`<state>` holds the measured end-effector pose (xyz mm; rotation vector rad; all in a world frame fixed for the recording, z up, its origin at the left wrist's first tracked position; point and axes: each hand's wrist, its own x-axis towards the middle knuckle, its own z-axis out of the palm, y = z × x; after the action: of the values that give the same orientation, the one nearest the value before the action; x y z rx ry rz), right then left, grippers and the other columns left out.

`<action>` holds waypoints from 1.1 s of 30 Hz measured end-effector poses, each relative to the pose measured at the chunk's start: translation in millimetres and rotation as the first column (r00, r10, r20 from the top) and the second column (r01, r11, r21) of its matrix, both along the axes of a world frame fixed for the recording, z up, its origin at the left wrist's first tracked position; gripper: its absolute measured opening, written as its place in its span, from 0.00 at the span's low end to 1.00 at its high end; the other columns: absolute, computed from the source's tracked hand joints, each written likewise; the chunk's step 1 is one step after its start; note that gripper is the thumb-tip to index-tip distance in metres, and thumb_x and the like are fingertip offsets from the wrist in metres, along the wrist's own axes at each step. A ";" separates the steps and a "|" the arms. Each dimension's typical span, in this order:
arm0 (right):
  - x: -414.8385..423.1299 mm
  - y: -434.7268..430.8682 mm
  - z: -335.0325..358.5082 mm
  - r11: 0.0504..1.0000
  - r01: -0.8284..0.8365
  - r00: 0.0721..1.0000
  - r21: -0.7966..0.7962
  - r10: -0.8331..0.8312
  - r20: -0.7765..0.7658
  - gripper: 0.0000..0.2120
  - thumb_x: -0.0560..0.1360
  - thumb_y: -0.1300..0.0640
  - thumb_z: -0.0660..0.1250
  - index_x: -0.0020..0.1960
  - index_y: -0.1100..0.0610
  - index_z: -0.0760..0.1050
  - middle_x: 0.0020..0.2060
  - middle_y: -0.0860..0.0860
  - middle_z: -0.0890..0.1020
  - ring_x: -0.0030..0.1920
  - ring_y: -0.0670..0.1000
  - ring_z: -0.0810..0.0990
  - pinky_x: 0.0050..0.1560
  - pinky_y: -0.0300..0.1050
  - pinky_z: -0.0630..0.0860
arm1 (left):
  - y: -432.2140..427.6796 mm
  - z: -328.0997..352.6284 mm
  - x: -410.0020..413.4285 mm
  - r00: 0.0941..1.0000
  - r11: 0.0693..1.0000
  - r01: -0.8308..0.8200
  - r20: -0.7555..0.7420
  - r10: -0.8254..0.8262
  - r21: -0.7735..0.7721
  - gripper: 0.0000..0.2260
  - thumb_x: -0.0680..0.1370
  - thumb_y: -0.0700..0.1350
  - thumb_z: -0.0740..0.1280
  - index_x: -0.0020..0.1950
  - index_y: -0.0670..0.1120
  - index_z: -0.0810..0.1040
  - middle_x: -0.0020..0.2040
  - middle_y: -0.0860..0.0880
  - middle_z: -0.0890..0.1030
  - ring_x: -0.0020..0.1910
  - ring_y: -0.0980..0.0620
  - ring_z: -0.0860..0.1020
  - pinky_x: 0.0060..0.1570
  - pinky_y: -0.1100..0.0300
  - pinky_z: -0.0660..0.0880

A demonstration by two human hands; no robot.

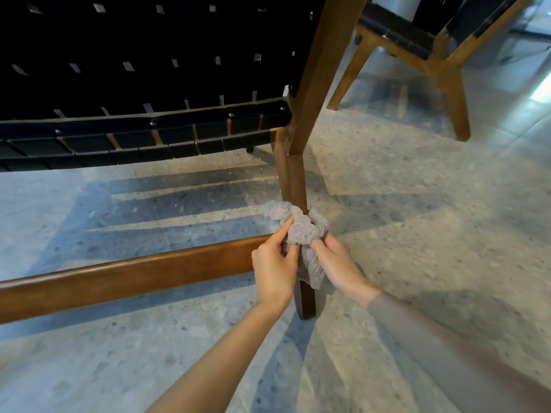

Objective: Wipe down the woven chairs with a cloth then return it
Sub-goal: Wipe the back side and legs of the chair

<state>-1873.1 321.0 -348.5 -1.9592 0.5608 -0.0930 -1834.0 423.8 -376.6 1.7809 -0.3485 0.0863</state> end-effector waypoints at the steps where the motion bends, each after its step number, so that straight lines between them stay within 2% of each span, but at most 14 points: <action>1: -2.6 -0.8 -3.2 1.000 0.007 1.000 0.012 -0.007 0.006 0.06 0.79 0.53 0.58 0.49 0.46 0.73 0.51 0.58 0.82 0.53 0.57 0.80 0.59 0.59 0.73 | -1.2 -1.0 -5.8 1.000 1.000 -0.021 0.013 0.021 0.004 0.23 0.76 0.37 0.68 0.66 0.56 0.71 0.33 0.50 0.80 0.30 0.60 0.67 0.34 0.61 0.72; 3: -6.9 -1.4 -8.7 1.000 0.015 1.000 0.028 -0.015 -0.001 0.06 0.80 0.52 0.58 0.51 0.46 0.73 0.49 0.53 0.82 0.51 0.53 0.80 0.58 0.51 0.74 | -3.4 -3.7 -16.6 0.998 0.998 -0.063 0.027 0.063 0.013 0.22 0.75 0.35 0.68 0.66 0.53 0.74 0.30 0.54 0.77 0.28 0.61 0.66 0.32 0.67 0.66; 5: -11.8 -1.3 -13.4 1.000 0.007 0.999 0.009 -0.007 -0.050 0.08 0.81 0.53 0.57 0.57 0.47 0.72 0.49 0.49 0.80 0.50 0.49 0.76 0.52 0.42 0.69 | -4.9 -7.0 -24.9 0.995 0.995 -0.099 0.030 0.099 0.023 0.21 0.74 0.34 0.68 0.65 0.50 0.76 0.32 0.57 0.78 0.28 0.63 0.69 0.32 0.71 0.66; 9: -16.8 -4.8 -22.3 0.999 -0.047 0.989 -0.005 0.045 -0.141 0.16 0.81 0.52 0.56 0.67 0.52 0.72 0.56 0.50 0.79 0.58 0.50 0.76 0.56 0.42 0.69 | 0.6 -21.0 -38.3 0.996 0.996 -0.087 0.007 0.087 0.022 0.21 0.74 0.35 0.70 0.63 0.53 0.75 0.38 0.56 0.81 0.31 0.62 0.73 0.35 0.67 0.71; 12: -26.6 -6.4 -32.8 0.998 -0.064 0.974 -0.009 0.060 -0.217 0.12 0.80 0.56 0.58 0.61 0.53 0.75 0.55 0.52 0.81 0.55 0.51 0.79 0.56 0.45 0.73 | 10.2 -43.8 -56.4 0.998 0.997 -0.051 -0.044 0.053 0.052 0.21 0.74 0.36 0.71 0.63 0.52 0.75 0.39 0.54 0.82 0.34 0.60 0.74 0.38 0.61 0.75; 14: -33.6 -3.5 -40.2 0.999 -0.034 0.982 -0.034 0.027 -0.186 0.09 0.79 0.58 0.60 0.57 0.55 0.75 0.52 0.53 0.82 0.53 0.53 0.80 0.56 0.49 0.75 | 13.5 -55.7 -66.3 0.993 0.996 -0.078 -0.089 0.081 0.038 0.21 0.73 0.36 0.72 0.63 0.50 0.76 0.42 0.54 0.83 0.35 0.62 0.75 0.40 0.63 0.76; 15: -36.3 -0.9 -43.5 1.000 -0.015 0.991 -0.027 0.012 -0.135 0.10 0.78 0.59 0.61 0.58 0.55 0.75 0.53 0.52 0.82 0.54 0.53 0.80 0.59 0.51 0.75 | 13.4 -58.3 -70.5 0.988 0.995 -0.101 -0.119 0.102 0.016 0.20 0.73 0.37 0.72 0.63 0.50 0.77 0.44 0.54 0.84 0.37 0.63 0.76 0.40 0.66 0.76; 17: -37.2 4.7 -45.8 1.000 -0.015 0.999 -0.008 0.014 -0.032 0.20 0.78 0.61 0.61 0.69 0.51 0.70 0.60 0.47 0.79 0.61 0.48 0.77 0.66 0.49 0.71 | 10.7 -56.6 -76.2 0.971 0.987 -0.147 -0.197 0.132 -0.062 0.17 0.74 0.39 0.71 0.62 0.49 0.79 0.48 0.55 0.84 0.43 0.65 0.79 0.44 0.70 0.75; 19: -31.2 8.1 -41.0 0.999 -0.044 0.999 0.002 0.044 0.020 0.27 0.78 0.60 0.61 0.76 0.48 0.60 0.68 0.45 0.73 0.67 0.44 0.71 0.71 0.47 0.65 | 8.6 -53.8 -73.8 0.960 0.982 -0.171 -0.240 0.148 -0.077 0.13 0.75 0.43 0.71 0.59 0.49 0.79 0.47 0.56 0.83 0.44 0.65 0.80 0.46 0.67 0.77; 22: -14.0 5.2 -32.3 0.996 -0.048 0.997 0.071 0.043 0.060 0.25 0.78 0.50 0.60 0.75 0.46 0.61 0.66 0.44 0.75 0.66 0.45 0.72 0.71 0.51 0.66 | 4.0 -44.4 -52.8 0.943 0.991 -0.077 -0.332 0.038 -0.106 0.13 0.76 0.49 0.69 0.59 0.48 0.78 0.48 0.54 0.83 0.46 0.63 0.79 0.49 0.65 0.77; 24: -5.0 4.3 -27.9 0.994 -0.043 0.996 0.103 0.035 0.076 0.25 0.78 0.43 0.60 0.73 0.47 0.64 0.63 0.44 0.77 0.64 0.45 0.74 0.70 0.51 0.67 | -1.1 -37.6 -36.1 0.883 0.990 -0.046 -0.470 -0.021 -0.130 0.17 0.76 0.52 0.68 0.59 0.43 0.77 0.51 0.46 0.82 0.47 0.56 0.80 0.41 0.72 0.74; 26: 0.3 3.3 -28.3 0.993 -0.045 0.997 0.107 0.038 0.066 0.24 0.80 0.43 0.59 0.73 0.51 0.65 0.63 0.43 0.75 0.64 0.44 0.73 0.70 0.45 0.65 | -6.8 -35.8 -26.6 0.829 0.992 -0.056 -0.559 -0.016 -0.112 0.16 0.76 0.53 0.68 0.54 0.40 0.76 0.47 0.46 0.82 0.46 0.51 0.80 0.34 0.71 0.71; 28: 2.5 2.7 -31.1 0.994 -0.041 0.998 0.104 0.037 0.045 0.21 0.81 0.46 0.57 0.72 0.51 0.64 0.62 0.44 0.75 0.64 0.46 0.73 0.68 0.43 0.66 | -10.0 -38.8 -25.6 0.828 0.994 -0.049 -0.560 -0.016 -0.102 0.14 0.76 0.51 0.69 0.53 0.41 0.76 0.45 0.48 0.80 0.45 0.52 0.79 0.37 0.67 0.73; 33: -7.9 2.8 -46.5 0.995 -0.007 1.000 0.100 0.007 -0.009 0.21 0.82 0.45 0.53 0.70 0.53 0.69 0.61 0.48 0.78 0.62 0.47 0.75 0.63 0.39 0.67 | -8.6 -46.7 -33.0 0.847 0.993 0.004 -0.527 -0.066 -0.119 0.15 0.76 0.46 0.69 0.61 0.43 0.76 0.53 0.48 0.81 0.52 0.53 0.79 0.51 0.62 0.76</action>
<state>-1881.0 323.9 -395.0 -1.8646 0.5541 -0.0508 -1867.0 415.1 -423.4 1.6062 0.0278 -0.4044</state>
